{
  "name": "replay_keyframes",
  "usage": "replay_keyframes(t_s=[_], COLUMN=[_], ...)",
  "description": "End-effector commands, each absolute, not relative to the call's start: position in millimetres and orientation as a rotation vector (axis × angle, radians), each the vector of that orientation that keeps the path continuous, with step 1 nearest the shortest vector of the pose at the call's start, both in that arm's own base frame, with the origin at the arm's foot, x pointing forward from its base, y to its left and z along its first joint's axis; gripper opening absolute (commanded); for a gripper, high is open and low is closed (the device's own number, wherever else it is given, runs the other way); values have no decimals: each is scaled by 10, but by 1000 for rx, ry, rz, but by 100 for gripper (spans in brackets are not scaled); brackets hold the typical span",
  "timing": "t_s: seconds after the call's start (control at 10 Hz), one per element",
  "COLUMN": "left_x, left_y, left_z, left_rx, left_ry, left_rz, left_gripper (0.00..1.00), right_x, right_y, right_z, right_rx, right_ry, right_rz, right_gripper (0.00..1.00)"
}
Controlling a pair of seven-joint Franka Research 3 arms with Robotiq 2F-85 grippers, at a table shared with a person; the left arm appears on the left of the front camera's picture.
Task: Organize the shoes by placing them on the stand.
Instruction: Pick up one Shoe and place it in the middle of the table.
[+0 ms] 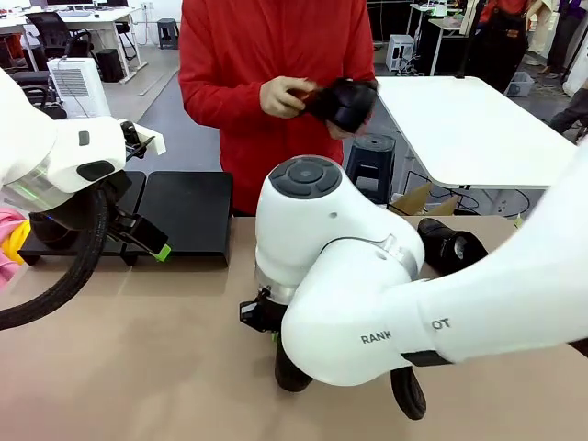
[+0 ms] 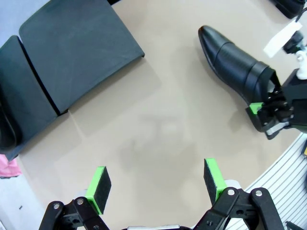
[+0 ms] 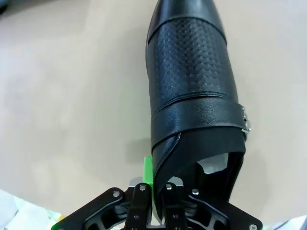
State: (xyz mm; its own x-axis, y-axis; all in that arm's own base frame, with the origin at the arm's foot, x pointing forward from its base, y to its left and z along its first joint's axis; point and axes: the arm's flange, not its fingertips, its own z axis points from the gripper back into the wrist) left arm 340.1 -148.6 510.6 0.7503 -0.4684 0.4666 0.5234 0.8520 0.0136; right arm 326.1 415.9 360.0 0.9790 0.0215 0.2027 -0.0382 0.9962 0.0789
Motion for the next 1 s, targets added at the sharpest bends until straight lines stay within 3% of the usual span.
replay_keyframes(t_s=[0.0, 0.2, 0.7, 0.8, 0.9], left_x=[3398, 3398, 3398, 3398, 3398], left_y=[-1457, -1457, -1457, -1457, -1457], left_z=[5091, 5091, 5091, 5091, 5091], left_rx=[-139, -139, -139, -139, -139], left_ry=[-482, -482, -482, -482, -482], left_rz=[-553, -553, -553, -553, -553], left_gripper=[100, 100, 100, 100, 100], right_x=[3390, 3516, 3444, 3359, 3321], right_y=[4357, 4363, 4119, 3970, 3768], right_z=[3555, 3434, 3720, 3928, 4131], right_rx=[78, 81, 145, 177, 197], right_ry=[-221, -179, -161, -154, -121], right_rz=[-8, -31, -53, -31, -39], right_gripper=[0, 3, 93, 100, 100])
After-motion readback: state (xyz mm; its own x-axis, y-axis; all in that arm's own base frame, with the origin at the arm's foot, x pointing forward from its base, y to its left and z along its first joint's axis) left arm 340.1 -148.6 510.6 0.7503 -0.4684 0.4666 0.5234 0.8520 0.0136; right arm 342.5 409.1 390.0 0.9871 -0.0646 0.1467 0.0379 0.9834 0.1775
